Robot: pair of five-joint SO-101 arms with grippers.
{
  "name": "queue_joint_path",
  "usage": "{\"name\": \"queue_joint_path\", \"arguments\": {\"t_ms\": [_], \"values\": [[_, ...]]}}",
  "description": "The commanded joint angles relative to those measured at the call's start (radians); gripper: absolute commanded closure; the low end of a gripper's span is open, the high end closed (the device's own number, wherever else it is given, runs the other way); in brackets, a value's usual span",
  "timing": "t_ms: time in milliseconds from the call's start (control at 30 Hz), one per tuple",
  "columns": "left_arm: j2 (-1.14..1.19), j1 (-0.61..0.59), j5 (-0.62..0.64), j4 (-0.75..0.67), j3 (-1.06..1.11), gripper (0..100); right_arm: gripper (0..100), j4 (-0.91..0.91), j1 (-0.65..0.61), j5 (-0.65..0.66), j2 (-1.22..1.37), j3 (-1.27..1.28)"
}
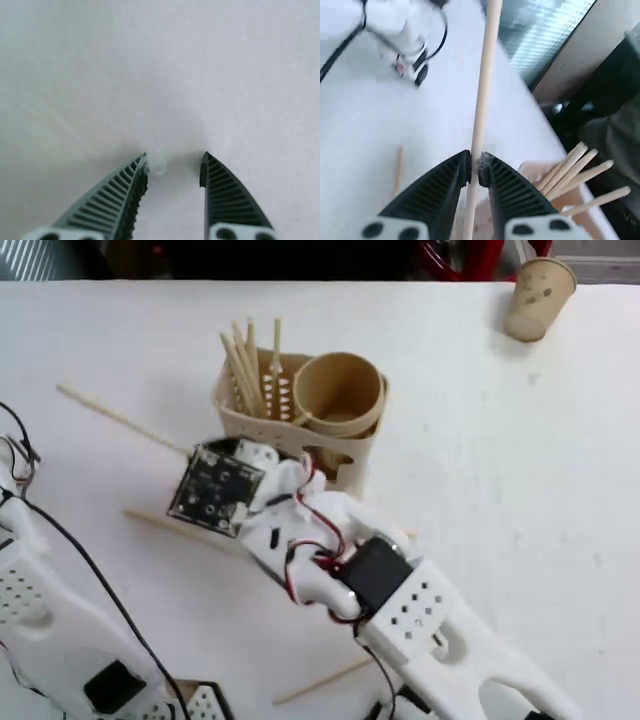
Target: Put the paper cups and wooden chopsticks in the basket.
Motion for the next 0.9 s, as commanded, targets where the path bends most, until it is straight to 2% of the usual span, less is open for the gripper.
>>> {"name": "queue_joint_path", "arguments": {"t_ms": [0, 200, 433, 600, 767, 867], "values": [[0.048, -0.007, -0.011, -0.037, -0.009, 82, 98.1, -0.303, 0.01, 0.003, 0.013, -0.064], [0.048, -0.01, -0.011, -0.035, -0.008, 82, 98.1, -0.519, 0.136, -0.006, 0.191, -0.106], [0.048, -0.008, -0.011, -0.038, -0.008, 82, 98.1, -0.633, 0.269, -0.006, 0.389, -0.178], [0.048, -0.005, -0.011, -0.041, -0.012, 82, 97.4, -0.572, 0.275, -0.006, 0.446, -0.169], [0.048, -0.005, -0.011, -0.041, -0.012, 82, 85.5, -0.481, 0.274, -0.008, 0.433, -0.169], [0.048, -0.005, -0.011, -0.041, -0.009, 82, 86.7, -0.407, 0.274, -0.008, 0.4, -0.167]]}}
